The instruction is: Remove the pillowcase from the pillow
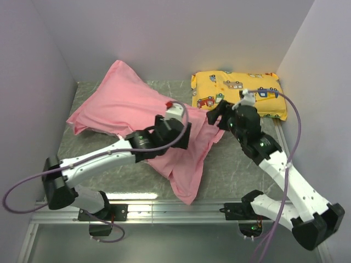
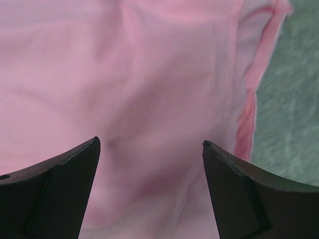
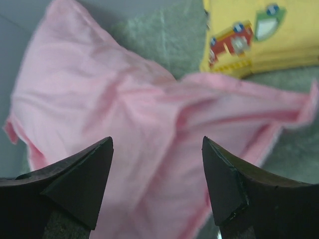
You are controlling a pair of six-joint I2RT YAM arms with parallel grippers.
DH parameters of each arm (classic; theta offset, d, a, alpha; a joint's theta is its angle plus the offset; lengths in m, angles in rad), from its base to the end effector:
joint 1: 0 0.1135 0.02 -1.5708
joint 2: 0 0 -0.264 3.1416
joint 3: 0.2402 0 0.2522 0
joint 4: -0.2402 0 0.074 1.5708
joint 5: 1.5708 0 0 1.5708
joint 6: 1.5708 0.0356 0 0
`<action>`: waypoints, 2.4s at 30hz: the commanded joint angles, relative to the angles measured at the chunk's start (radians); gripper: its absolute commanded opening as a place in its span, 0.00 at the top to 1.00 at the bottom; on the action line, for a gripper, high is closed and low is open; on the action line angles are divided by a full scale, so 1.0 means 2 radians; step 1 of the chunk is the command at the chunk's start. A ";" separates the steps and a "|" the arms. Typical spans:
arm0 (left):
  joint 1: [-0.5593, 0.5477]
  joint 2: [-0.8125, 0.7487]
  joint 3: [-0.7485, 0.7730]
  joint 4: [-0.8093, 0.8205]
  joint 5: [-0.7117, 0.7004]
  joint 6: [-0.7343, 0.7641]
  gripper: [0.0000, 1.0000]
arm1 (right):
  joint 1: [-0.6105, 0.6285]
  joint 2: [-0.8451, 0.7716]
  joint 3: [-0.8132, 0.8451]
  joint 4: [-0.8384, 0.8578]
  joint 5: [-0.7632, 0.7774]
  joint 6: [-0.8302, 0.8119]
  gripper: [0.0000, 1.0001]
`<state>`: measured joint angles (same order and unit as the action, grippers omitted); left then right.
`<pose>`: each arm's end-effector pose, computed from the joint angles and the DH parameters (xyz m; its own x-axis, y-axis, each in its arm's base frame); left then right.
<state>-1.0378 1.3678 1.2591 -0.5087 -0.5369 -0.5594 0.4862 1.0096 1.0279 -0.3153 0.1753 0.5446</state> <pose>0.1692 -0.2509 0.3446 -0.5296 0.0003 -0.8482 0.2916 0.9391 -0.1817 0.2041 0.1009 0.3696 -0.3833 0.3744 -0.8443 -0.1334 0.8821 0.4517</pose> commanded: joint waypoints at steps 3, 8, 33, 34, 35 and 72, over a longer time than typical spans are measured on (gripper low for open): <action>-0.042 0.071 0.079 -0.057 -0.086 0.044 0.10 | -0.005 -0.087 -0.105 0.001 0.004 0.027 0.21; -0.065 0.102 0.095 -0.056 -0.089 0.053 0.09 | -0.006 -0.109 -0.163 0.016 -0.016 0.041 0.21; -0.029 0.135 0.151 -0.143 -0.212 0.007 0.88 | -0.011 0.001 -0.244 0.134 -0.037 0.064 0.88; -0.016 0.119 0.144 -0.141 -0.212 0.006 0.88 | -0.016 0.001 -0.243 0.132 -0.036 0.063 0.93; -0.007 0.109 0.138 -0.132 -0.211 0.004 0.88 | -0.020 0.001 -0.244 0.129 -0.035 0.060 0.97; 0.191 0.035 -0.178 0.210 0.119 -0.149 1.00 | 0.151 0.221 0.133 -0.131 0.134 0.027 0.36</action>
<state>-0.6552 1.4048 0.9340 -0.0792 -0.3679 -0.8249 0.7834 1.4071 1.2640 -0.4446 0.3244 0.6041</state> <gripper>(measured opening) 0.013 0.635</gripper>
